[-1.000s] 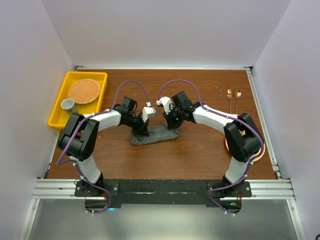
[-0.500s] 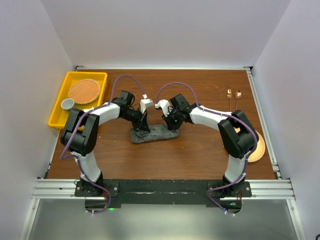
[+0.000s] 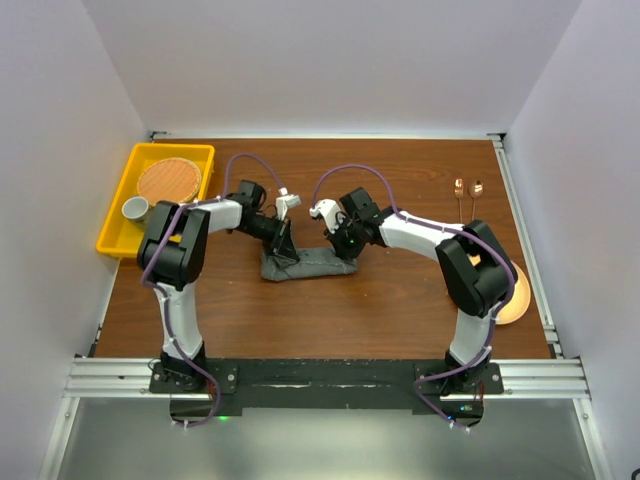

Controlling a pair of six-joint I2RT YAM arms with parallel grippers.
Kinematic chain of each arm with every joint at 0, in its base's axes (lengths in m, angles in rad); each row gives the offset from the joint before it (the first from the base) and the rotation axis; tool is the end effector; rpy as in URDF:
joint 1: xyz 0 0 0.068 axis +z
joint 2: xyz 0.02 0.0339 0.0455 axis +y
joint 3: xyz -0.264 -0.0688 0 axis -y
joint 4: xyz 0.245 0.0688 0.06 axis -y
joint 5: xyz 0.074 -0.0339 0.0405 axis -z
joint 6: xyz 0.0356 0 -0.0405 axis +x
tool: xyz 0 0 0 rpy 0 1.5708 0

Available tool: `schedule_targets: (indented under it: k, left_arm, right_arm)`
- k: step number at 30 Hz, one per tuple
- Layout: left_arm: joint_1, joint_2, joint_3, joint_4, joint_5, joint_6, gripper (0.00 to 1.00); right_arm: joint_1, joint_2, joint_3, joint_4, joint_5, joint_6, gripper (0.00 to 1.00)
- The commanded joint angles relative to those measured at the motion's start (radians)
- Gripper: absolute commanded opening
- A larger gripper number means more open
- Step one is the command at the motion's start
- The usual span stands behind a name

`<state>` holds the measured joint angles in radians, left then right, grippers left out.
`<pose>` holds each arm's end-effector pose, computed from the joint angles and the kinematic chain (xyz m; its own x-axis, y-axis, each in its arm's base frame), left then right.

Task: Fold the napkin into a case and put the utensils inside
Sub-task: Smooth out the smaller rectangle-folded napkin at the center of the board.

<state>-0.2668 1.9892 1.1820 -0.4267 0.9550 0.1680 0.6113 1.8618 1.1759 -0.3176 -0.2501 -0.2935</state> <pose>0.3505 -0.1259 0.1300 -0.8286 0.3266 -0.4547 0.5590 0.4376 -0.7043 0.3075 0.2263 0.1662 -0.4687 -0.6708 -0.5748 -0.8364 0.5464 0.0443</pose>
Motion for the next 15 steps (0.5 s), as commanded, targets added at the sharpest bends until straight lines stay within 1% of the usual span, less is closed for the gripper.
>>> schedule_targets:
  k: [1,8,14,15]
  left_arm:
    - [0.026,0.077,0.037,0.016,-0.021,-0.041,0.00]
    - [0.032,0.137,0.022,-0.009,-0.073,-0.067,0.00]
    - [0.032,0.157,0.015,-0.027,-0.101,-0.088,0.00]
    - [0.032,0.160,0.010,-0.027,-0.102,-0.087,0.00]
  right_arm:
    - [-0.001,0.028,0.027,-0.021,0.035,-0.009,0.00]
    - [0.001,-0.035,0.103,-0.061,0.012,0.048,0.00]
    - [-0.001,-0.067,0.128,-0.101,-0.003,0.074,0.00]
    - [0.001,-0.066,0.133,-0.110,-0.003,0.074,0.02]
